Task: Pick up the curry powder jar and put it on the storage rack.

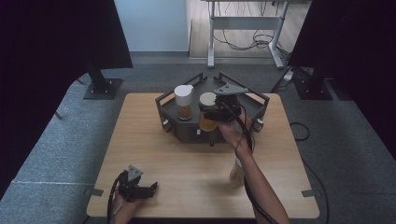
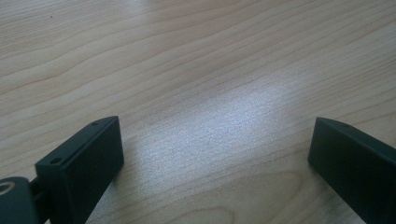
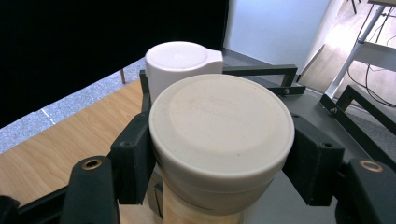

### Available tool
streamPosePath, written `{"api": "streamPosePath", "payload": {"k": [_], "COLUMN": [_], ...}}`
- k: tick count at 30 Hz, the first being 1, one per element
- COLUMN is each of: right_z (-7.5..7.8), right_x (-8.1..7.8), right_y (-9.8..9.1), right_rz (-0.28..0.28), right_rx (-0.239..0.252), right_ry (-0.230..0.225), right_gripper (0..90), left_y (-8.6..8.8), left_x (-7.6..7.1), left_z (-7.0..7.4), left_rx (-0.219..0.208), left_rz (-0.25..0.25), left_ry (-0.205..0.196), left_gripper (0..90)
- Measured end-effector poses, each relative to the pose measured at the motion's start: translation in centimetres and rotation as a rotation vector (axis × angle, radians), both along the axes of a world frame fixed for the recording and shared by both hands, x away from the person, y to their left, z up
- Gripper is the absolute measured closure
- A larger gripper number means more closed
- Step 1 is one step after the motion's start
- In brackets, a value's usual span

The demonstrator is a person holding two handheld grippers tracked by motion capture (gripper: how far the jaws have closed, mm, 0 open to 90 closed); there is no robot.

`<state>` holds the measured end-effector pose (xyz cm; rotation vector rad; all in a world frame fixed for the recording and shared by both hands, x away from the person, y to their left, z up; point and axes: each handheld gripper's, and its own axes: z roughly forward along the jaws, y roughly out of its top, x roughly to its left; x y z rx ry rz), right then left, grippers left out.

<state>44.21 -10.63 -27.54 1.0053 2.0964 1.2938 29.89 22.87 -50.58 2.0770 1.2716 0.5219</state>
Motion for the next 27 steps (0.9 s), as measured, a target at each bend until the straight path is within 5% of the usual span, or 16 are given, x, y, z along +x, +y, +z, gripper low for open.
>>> {"api": "streamPosePath", "payload": {"k": [27], "right_z": [0.1], "right_x": [4.1], "right_y": [-0.9], "right_rz": [-0.062], "right_rx": [-0.035], "right_ry": [-0.022], "right_gripper": [32.8], "left_y": [0.2], "left_x": [0.0], "left_z": [-0.1], "left_rx": [-0.005], "left_rz": [0.004], "left_ry": [-0.008], "left_gripper": [2.9]}}
